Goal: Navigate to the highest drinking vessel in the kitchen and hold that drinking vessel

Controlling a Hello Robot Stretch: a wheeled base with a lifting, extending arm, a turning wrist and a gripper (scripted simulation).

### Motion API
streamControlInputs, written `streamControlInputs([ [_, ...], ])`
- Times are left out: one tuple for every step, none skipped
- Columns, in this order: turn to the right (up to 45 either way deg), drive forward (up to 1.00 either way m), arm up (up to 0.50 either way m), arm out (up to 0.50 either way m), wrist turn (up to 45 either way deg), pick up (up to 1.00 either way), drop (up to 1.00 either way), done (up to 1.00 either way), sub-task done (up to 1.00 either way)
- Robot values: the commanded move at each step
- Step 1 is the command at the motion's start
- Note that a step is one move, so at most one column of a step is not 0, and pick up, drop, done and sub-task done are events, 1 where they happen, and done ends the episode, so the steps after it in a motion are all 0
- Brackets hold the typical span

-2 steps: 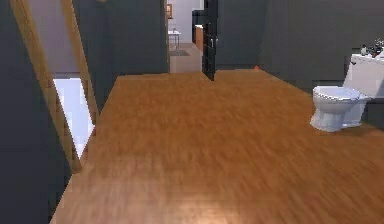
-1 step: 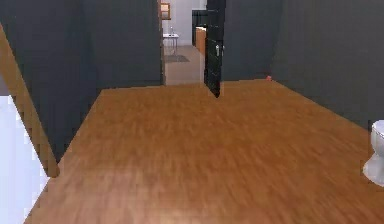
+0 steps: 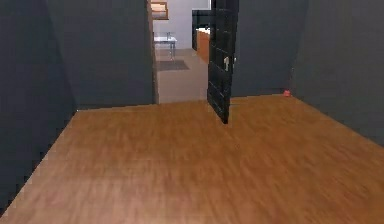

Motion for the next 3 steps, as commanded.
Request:
streamControlInputs([
  [0.0,1.0,0.0,0.0,0.0,0.0,0.0,0.0,0.0],
  [-3.0,0.0,0.0,0.0,0.0,0.0,0.0,0.0,0.0],
  [0.0,1.0,0.0,0.0,0.0,0.0,0.0,0.0,0.0],
])
